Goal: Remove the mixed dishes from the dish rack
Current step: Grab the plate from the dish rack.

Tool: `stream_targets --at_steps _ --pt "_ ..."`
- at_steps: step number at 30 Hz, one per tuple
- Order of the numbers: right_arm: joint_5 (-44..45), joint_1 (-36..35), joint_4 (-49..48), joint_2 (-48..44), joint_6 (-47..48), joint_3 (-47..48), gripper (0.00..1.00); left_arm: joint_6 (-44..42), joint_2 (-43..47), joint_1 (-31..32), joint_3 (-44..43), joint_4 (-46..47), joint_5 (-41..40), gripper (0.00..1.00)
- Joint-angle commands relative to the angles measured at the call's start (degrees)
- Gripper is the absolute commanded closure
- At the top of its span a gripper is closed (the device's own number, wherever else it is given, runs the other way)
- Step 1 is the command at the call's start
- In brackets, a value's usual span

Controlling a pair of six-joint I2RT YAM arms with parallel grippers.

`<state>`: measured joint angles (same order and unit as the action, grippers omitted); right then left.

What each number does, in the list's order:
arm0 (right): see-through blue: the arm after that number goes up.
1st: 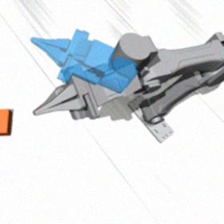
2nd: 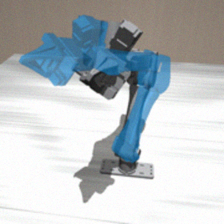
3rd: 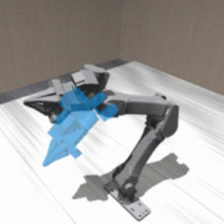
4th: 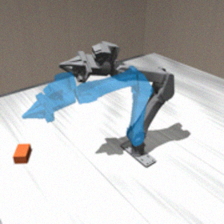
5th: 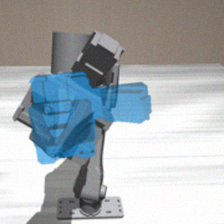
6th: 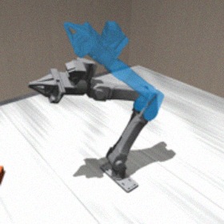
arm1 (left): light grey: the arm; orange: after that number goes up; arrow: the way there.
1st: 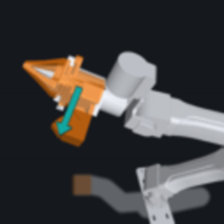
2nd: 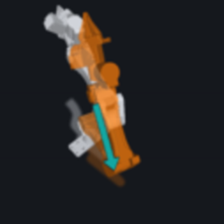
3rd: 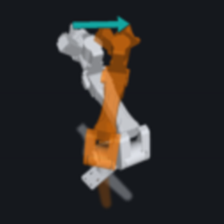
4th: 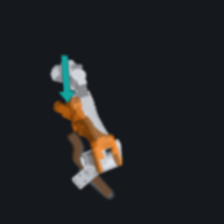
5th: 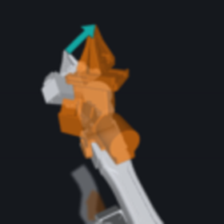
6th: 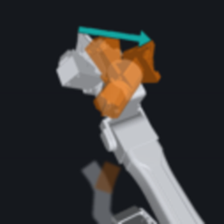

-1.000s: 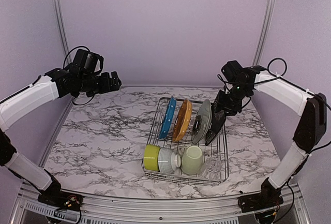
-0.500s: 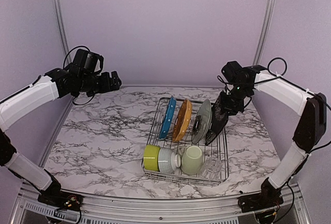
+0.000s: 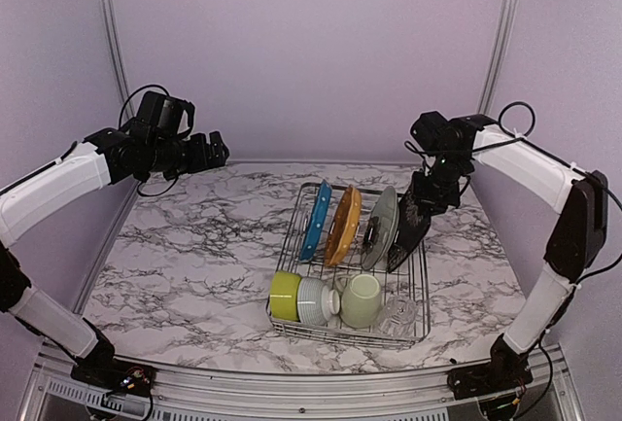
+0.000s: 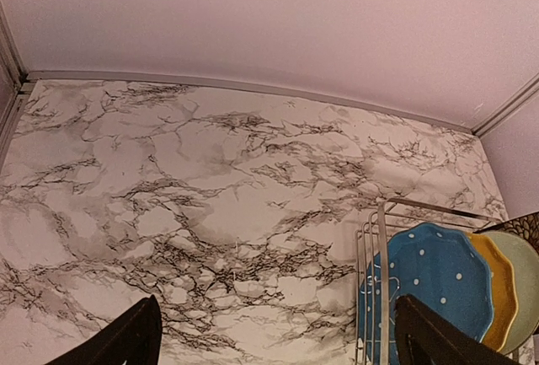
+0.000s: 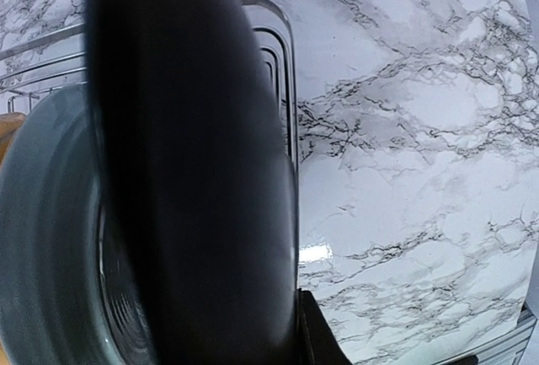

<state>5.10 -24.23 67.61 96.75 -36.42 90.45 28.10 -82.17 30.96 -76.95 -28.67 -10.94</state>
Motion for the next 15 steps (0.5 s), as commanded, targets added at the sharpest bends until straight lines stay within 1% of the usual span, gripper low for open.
stream_targets --at_steps 1,2,3,5,15 --pt "2.2 0.2 3.4 -1.7 -4.0 6.7 0.95 0.4 -0.5 -0.1 0.6 1.5 0.6 0.01" --pt "2.4 0.2 3.9 -1.6 -4.1 7.3 0.95 0.4 -0.5 -0.1 0.7 1.6 0.5 0.01" --pt "2.6 0.2 4.2 -1.5 -4.2 7.8 0.98 0.4 -0.5 -0.1 0.8 1.6 0.5 0.01" --pt "2.5 0.2 4.8 -1.3 -4.4 8.8 0.99 0.4 -0.6 -0.1 1.0 1.7 0.5 0.01" --pt "3.4 0.1 9.4 0.3 -4.1 15.5 1.0 0.2 -1.2 -0.1 0.9 2.2 0.4 0.01"
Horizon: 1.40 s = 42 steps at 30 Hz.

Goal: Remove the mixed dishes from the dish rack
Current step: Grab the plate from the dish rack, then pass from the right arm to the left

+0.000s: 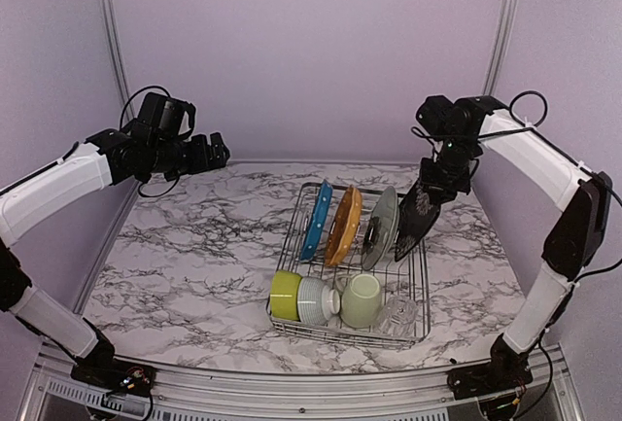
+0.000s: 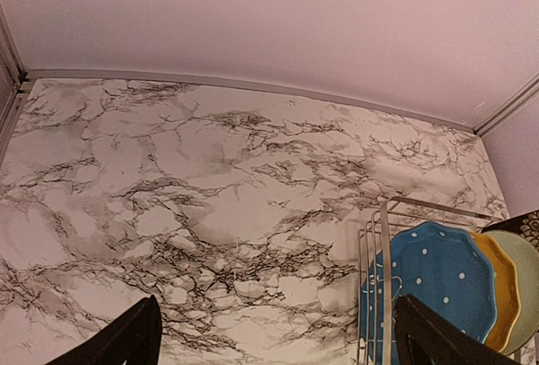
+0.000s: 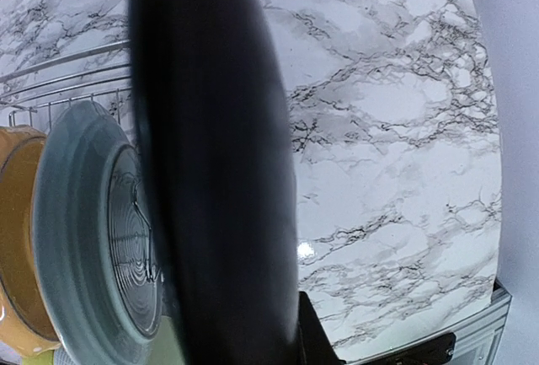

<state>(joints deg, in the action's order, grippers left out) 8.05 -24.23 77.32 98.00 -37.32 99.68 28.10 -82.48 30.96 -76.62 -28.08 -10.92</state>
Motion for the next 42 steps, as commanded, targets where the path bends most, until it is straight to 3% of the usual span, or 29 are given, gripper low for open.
stream_targets --at_steps 1,17,25,34,37,42 --pt "0.7 0.0 0.3 -1.0 -3.2 6.9 1.0 0.1 -0.9 -0.1 0.6 1.6 0.4 0.01" --pt "-0.1 0.2 1.3 -5.9 -0.5 9.9 1.0 -0.9 -1.3 -0.2 0.2 2.9 1.9 0.01" --pt "4.7 1.0 1.3 -10.2 -2.3 9.7 1.0 -1.3 -1.4 -0.2 -0.4 3.3 2.5 0.01" --pt "11.4 3.4 1.0 -12.2 -2.8 16.5 1.0 -2.1 -1.2 -0.2 -1.7 3.6 2.6 0.01" --pt "12.0 3.8 -3.1 -14.0 -1.0 15.9 1.0 -2.4 -0.4 -0.2 -1.6 4.7 2.7 0.01" --pt "3.7 4.0 -16.6 -17.5 6.5 13.9 1.0 -3.6 1.1 -0.2 -1.4 6.9 4.3 0.01"
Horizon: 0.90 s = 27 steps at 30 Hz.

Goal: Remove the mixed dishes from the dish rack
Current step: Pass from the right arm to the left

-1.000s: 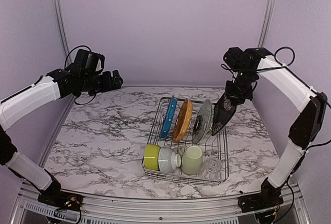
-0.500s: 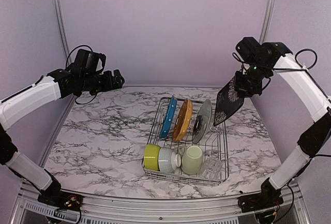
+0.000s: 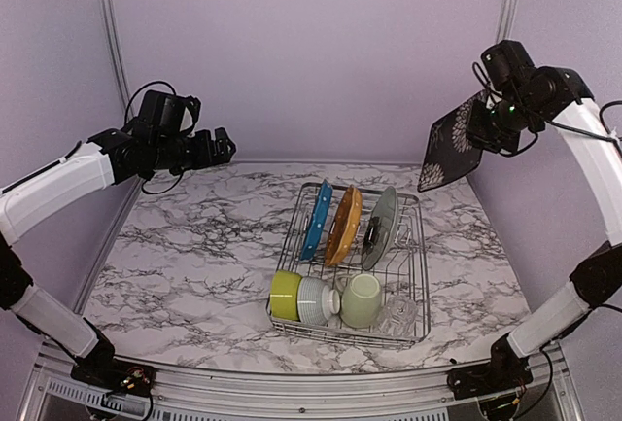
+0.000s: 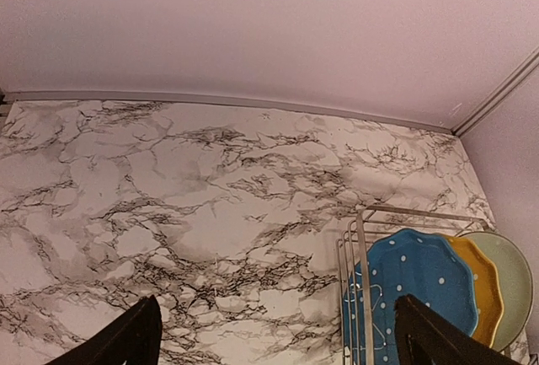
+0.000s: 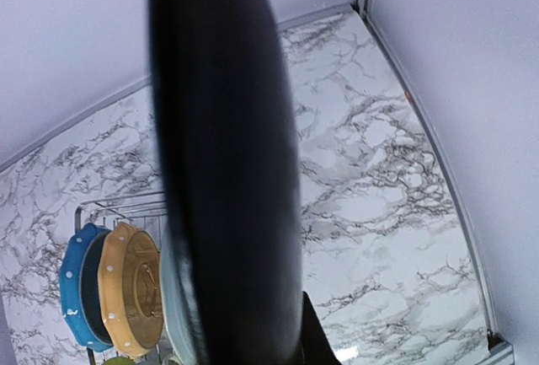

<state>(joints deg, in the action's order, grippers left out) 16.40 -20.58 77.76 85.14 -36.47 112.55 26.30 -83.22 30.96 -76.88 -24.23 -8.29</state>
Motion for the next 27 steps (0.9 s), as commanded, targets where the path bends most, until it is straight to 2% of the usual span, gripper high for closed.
stream_targets --at_steps 1,7,15,20,27 --pt "-6.3 0.4 -19.9 -4.9 6.7 0.8 1.0 -2.3 2.2 -0.2 -1.1 3.6 2.7 0.01" --pt "-20.4 0.4 -32.2 -2.0 10.8 2.2 1.0 -4.7 4.0 -0.2 -2.0 7.2 11.4 0.01" --pt "-36.9 -2.5 -48.7 1.9 8.5 -2.5 1.0 -4.2 4.0 -0.1 -4.7 9.9 23.2 0.01" --pt "-39.7 -7.0 -58.6 4.1 4.7 -7.2 1.0 -2.0 5.0 0.7 -3.6 13.8 26.7 0.01" --pt "-41.4 -12.8 -66.4 7.8 1.8 -9.2 1.0 0.4 5.3 3.0 -2.0 16.3 26.7 0.05"
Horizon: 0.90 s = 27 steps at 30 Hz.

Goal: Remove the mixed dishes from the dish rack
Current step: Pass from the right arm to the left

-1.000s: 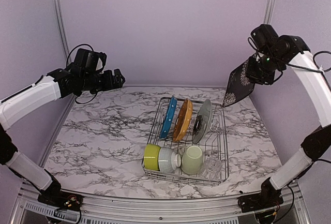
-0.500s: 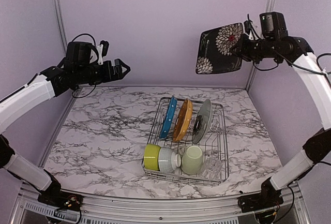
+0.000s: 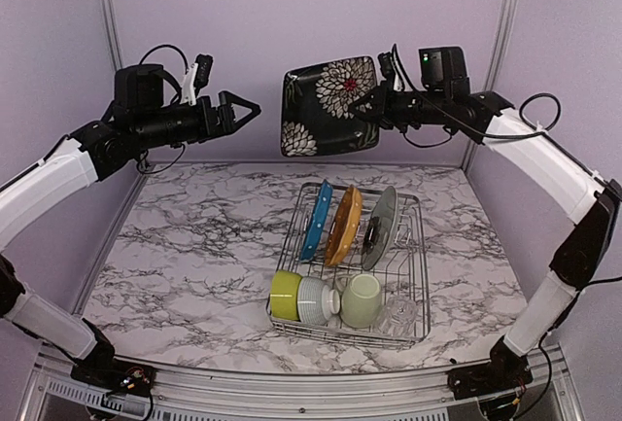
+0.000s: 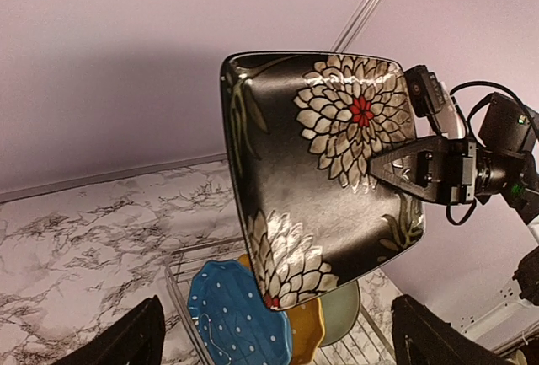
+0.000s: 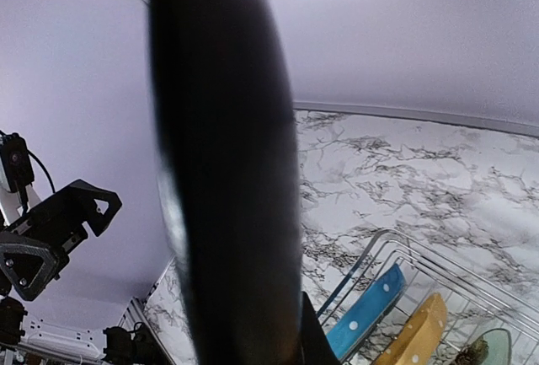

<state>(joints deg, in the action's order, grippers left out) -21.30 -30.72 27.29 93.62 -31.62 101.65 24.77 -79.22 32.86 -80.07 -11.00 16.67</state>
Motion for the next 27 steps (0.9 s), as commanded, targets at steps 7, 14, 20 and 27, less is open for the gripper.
stream_targets --at_steps 7,14,20,27 --pt "-7.0 -5.0 -24.5 0.1 -8.0 -2.2 1.0 5.5 1.0 1.6 2.9 4.3 1.0 0.21" --pt "-9.2 -5.9 -29.4 0.4 -10.5 -4.4 1.0 7.9 1.1 1.7 4.1 5.4 1.5 0.42" --pt "-12.4 -6.0 -32.8 1.7 -13.1 -5.1 1.0 9.2 1.0 1.7 4.9 7.2 2.1 0.54" --pt "-17.1 -6.0 -31.3 4.4 -13.4 -2.4 1.0 9.0 -0.1 1.4 3.7 6.6 2.8 0.62"
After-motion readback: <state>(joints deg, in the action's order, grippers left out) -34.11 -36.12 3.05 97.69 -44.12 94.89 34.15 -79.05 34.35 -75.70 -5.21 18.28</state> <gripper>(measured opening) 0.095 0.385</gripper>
